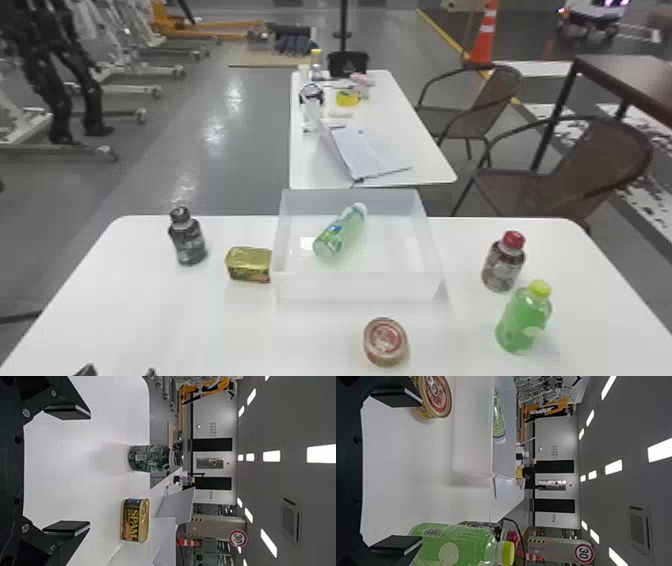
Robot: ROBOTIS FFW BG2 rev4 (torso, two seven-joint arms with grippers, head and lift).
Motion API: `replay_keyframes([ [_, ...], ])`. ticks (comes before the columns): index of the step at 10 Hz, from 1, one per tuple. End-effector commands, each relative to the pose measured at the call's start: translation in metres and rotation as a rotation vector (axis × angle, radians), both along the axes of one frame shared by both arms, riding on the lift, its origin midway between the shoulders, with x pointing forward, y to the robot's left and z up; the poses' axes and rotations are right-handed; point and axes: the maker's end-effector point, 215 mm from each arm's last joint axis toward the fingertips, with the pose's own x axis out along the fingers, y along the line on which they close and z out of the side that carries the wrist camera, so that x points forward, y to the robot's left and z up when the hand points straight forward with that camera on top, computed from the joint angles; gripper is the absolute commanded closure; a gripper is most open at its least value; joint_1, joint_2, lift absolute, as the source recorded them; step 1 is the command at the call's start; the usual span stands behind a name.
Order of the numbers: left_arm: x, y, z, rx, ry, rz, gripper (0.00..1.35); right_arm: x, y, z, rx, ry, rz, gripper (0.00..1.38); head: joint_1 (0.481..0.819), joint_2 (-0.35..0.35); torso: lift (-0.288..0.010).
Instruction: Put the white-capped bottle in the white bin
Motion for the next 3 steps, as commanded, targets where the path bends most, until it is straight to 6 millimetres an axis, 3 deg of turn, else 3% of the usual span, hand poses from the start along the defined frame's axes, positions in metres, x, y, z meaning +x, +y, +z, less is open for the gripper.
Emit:
replay_keyframes([
  [1,-0.0001,-0.0002,-0.0001,-0.005,-0.001,0.002,0.31,-0.0002,-0.0004,-0.0010,0.000,0.002,-0.002,0.08,0.549,0.000,-0.100],
  [3,0.0006,-0.0011,-0.0004,-0.007,0.001,0.001,0.31,-0.0002,-0.0007,-0.0010,0.000,0.002,-0.003,0.08,0.549,0.000,-0.100],
])
